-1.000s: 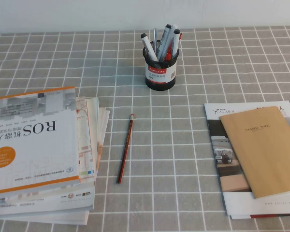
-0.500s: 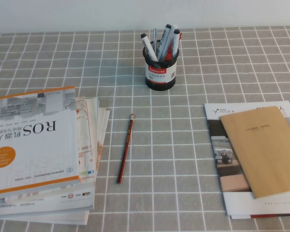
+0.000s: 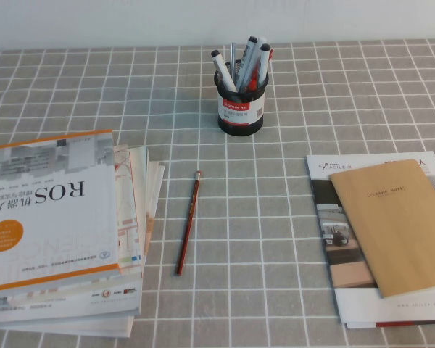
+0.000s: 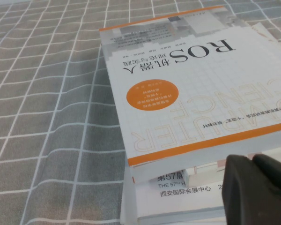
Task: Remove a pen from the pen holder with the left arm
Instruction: 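Take a marker out of the pen holder and lay it on the table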
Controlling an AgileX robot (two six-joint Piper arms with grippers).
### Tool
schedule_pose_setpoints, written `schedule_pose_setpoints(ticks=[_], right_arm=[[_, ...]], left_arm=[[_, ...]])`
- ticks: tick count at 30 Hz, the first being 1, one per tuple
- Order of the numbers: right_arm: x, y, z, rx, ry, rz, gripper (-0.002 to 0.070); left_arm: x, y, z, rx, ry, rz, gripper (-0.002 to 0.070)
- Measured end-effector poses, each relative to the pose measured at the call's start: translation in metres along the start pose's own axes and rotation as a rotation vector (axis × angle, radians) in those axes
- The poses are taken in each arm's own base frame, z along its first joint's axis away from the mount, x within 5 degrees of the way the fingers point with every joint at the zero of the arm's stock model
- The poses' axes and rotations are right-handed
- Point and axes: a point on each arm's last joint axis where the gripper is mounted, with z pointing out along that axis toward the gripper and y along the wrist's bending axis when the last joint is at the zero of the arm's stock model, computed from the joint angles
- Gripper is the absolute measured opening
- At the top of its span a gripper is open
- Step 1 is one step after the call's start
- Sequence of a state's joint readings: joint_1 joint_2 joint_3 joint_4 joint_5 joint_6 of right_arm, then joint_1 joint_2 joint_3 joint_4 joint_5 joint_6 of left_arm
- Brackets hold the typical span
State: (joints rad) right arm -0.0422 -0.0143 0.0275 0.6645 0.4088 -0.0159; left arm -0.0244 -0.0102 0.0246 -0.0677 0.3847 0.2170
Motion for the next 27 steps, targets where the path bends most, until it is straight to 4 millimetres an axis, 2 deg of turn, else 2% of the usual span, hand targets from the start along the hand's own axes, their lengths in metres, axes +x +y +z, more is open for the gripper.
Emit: schedule_pose_setpoints(ticks=[4, 13, 19, 21, 26, 27], right_arm=[[0.0, 0.0, 0.0, 0.0, 0.0, 0.0, -0.0013], [0.0, 0.0, 0.0, 0.0, 0.0, 0.0, -0.0013], [0.0, 0.0, 0.0, 0.0, 0.0, 0.0, -0.0013], [0.0, 0.0, 0.0, 0.0, 0.0, 0.0, -0.0013], [0.0, 0.0, 0.0, 0.0, 0.0, 0.0, -0.0013], [0.0, 0.0, 0.0, 0.0, 0.0, 0.0, -0.0013]], left_arm=[[-0.002, 0.001, 0.0, -0.008, -0.021, 0.006, -0.0002], [-0.028, 0.005, -0.005, -0.036, -0.317, -0.146, -0.0002], [-0.033, 0.007, -0.007, -0.047, -0.382, -0.184, -0.0002], [-0.033, 0.007, -0.007, -0.027, -0.385, -0.291, -0.0002], [-0.036, 0.009, -0.008, 0.098, -0.424, -0.93, -0.0002], [-0.036, 0.009, -0.008, 0.11, -0.429, -0.988, -0.0002]])
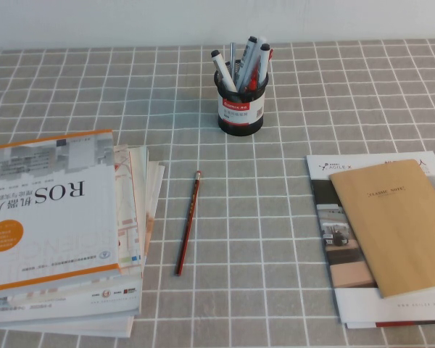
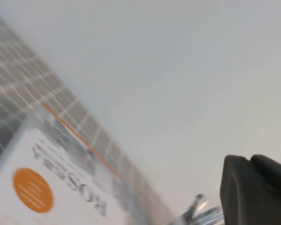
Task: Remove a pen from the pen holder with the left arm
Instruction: 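Take a marker out of the pen holder and lay it on the table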
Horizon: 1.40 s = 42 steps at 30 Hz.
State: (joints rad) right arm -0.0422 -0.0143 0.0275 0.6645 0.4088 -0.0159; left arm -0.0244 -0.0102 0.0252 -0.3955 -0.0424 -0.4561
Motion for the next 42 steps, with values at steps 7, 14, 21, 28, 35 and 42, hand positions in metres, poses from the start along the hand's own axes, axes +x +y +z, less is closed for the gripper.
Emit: schedule_pose_setpoints(ticks=[7, 14, 21, 28, 35, 42], right_arm=[[0.0, 0.0, 0.0, 0.0, 0.0, 0.0, -0.0013], [0.0, 0.0, 0.0, 0.0, 0.0, 0.0, -0.0013], [0.0, 0.0, 0.0, 0.0, 0.0, 0.0, -0.0013], [0.0, 0.0, 0.0, 0.0, 0.0, 0.0, -0.0013], [0.0, 0.0, 0.0, 0.0, 0.0, 0.0, -0.0013], [0.0, 0.0, 0.0, 0.0, 0.0, 0.0, -0.0013]], left_arm=[[-0.006, -0.003, 0.0, 0.032, -0.067, -0.065, -0.0002], [-0.004, -0.002, 0.0, 0.013, -0.052, 0.33, -0.0002], [0.005, 0.003, 0.001, -0.022, 0.063, 0.467, -0.0002], [0.003, 0.002, 0.001, -0.019, 0.041, 0.383, -0.0002], [-0.005, -0.002, 0.001, 0.017, -0.051, 0.099, -0.0002], [-0.024, -0.03, 0.002, 0.066, -0.031, 0.27, -0.0002]])
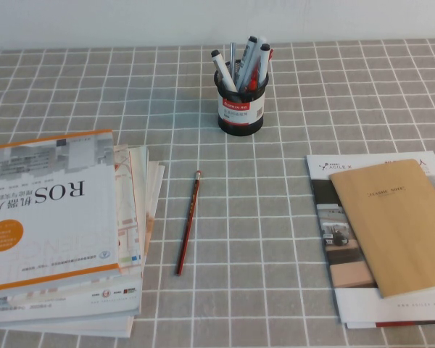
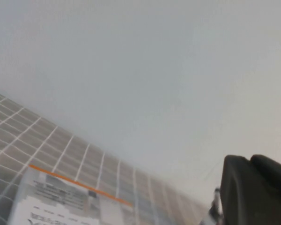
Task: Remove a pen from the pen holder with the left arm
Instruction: 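Take a marker out of the pen holder and lay it on the table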
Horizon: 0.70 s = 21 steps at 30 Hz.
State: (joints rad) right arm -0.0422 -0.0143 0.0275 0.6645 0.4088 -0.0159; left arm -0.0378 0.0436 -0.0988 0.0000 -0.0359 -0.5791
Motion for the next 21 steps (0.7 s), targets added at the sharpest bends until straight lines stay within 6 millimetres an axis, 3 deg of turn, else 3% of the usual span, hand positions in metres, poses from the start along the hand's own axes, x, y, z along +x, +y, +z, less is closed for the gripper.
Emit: schedule_pose_setpoints(ticks=[6, 10, 14, 21], right_arm=[[0.0, 0.0, 0.0, 0.0, 0.0, 0.0, -0.0013], [0.0, 0.0, 0.0, 0.0, 0.0, 0.0, -0.0013], [0.0, 0.0, 0.0, 0.0, 0.0, 0.0, -0.0013], [0.0, 0.0, 0.0, 0.0, 0.0, 0.0, -0.0013]], left_arm=[[-0.047, -0.034, 0.023, -0.033, 0.218, 0.254, -0.0002], [-0.063, -0.061, 0.06, 0.01, 0.436, 0.453, -0.0002], [-0.054, -0.083, 0.101, 0.082, 0.624, 0.608, -0.0002], [-0.012, -0.116, 0.183, 0.152, 0.842, 0.723, -0.0002]])
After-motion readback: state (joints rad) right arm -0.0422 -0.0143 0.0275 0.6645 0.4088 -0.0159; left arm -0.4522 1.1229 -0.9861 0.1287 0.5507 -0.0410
